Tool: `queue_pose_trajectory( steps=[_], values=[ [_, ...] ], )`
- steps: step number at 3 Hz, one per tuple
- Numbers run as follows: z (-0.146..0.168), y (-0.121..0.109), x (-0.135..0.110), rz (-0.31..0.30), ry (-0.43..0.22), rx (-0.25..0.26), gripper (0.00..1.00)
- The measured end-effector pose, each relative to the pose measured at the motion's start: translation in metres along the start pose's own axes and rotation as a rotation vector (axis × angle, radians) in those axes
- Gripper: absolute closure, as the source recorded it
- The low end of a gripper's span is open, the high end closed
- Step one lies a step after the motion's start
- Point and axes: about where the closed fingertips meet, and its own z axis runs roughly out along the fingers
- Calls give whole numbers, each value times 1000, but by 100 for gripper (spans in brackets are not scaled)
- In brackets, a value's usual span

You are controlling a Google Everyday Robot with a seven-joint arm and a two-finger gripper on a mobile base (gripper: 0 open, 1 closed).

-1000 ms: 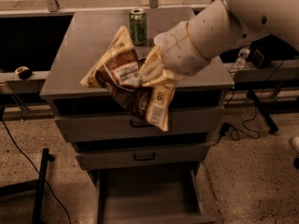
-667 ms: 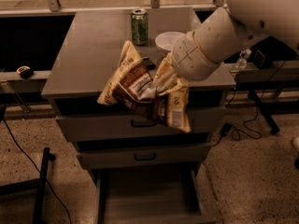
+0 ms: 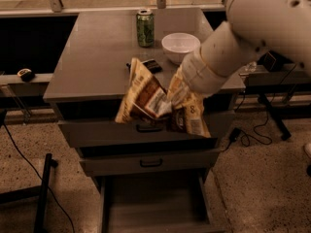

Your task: Place brown chip bag into bottom drawer

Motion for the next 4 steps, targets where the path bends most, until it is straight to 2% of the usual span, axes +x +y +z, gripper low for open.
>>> queue_pose_trajectory(
  steps=[1,2,3,4],
  values=[
    [35,67,31,-160,85,-155,100],
    [51,116,62,-226,113,-258,100],
    [51,118,63,-236,118,-264,100],
    [80,123,64,-218,47,-193,100]
  ],
)
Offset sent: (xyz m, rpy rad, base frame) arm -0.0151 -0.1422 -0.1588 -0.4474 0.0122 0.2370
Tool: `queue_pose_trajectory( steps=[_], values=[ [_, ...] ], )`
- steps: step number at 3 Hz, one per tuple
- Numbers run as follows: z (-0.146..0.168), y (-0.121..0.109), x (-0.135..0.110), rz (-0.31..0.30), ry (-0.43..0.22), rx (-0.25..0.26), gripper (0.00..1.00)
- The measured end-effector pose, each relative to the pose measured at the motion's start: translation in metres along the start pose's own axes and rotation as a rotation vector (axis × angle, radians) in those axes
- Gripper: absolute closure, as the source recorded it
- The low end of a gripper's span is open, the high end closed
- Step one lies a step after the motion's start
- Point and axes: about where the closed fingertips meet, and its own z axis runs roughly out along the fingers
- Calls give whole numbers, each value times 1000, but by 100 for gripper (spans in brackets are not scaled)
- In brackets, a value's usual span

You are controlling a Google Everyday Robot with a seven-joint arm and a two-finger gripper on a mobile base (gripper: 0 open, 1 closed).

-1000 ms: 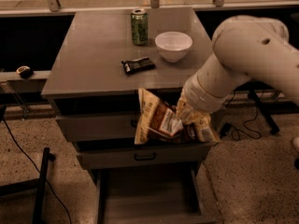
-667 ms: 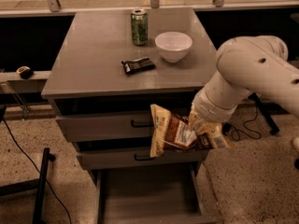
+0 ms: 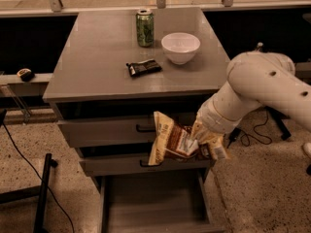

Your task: Place brown chip bag into bottom drawer

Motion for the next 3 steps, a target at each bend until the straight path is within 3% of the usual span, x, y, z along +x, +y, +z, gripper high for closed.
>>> queue_pose_trajectory(
  steps=[1,2,3],
  values=[
    [100,9,-38,46,-152,180,100],
    [150,5,-52,50,-181,287,100],
    [162,5,-50,46,-224,407,100]
  ],
)
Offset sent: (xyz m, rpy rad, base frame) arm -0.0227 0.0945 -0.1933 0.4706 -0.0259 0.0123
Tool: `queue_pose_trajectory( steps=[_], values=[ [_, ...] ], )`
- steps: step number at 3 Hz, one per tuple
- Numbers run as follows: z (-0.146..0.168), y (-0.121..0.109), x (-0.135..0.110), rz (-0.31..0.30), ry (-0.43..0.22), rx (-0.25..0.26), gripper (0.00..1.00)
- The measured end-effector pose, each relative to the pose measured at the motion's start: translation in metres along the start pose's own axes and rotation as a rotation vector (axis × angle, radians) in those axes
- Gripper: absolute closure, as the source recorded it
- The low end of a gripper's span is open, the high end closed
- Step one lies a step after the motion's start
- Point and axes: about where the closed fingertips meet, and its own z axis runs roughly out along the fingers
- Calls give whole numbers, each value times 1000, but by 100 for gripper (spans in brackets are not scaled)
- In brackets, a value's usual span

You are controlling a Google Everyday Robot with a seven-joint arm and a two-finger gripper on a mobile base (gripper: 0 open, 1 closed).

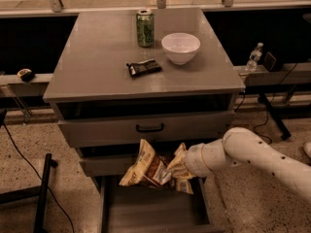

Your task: Place brown chip bag into bottom drawer

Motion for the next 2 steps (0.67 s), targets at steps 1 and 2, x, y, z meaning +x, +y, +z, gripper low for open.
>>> queue_pose_trajectory(
  steps=[1,2],
  values=[
    [4,2,0,-25,-4,-1,100],
    [43,57,7,19,12,-64,100]
  ],
)
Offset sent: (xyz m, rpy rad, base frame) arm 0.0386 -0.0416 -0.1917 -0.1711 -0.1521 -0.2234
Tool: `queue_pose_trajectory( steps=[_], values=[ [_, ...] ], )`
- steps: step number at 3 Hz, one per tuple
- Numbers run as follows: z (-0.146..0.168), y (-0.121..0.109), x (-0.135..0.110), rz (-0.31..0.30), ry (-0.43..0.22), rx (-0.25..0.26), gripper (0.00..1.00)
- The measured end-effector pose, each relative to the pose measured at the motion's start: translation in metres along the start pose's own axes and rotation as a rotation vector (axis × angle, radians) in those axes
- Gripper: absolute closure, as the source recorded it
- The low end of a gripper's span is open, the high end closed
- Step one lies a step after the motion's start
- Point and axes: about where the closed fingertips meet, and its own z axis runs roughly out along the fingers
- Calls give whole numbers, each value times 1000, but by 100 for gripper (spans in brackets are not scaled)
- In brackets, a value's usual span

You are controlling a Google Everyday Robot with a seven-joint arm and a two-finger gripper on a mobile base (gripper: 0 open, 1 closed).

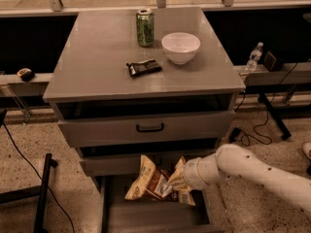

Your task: Place brown chip bag into bottom drawer

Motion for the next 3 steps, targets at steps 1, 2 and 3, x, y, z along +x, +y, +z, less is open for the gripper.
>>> queue_pose_trajectory(
  steps=[1,2,3],
  values=[
    [45,57,34,8,95,0,100],
    [79,87,68,48,174,42,100],
    [110,105,87,102,184,63,100]
  ],
)
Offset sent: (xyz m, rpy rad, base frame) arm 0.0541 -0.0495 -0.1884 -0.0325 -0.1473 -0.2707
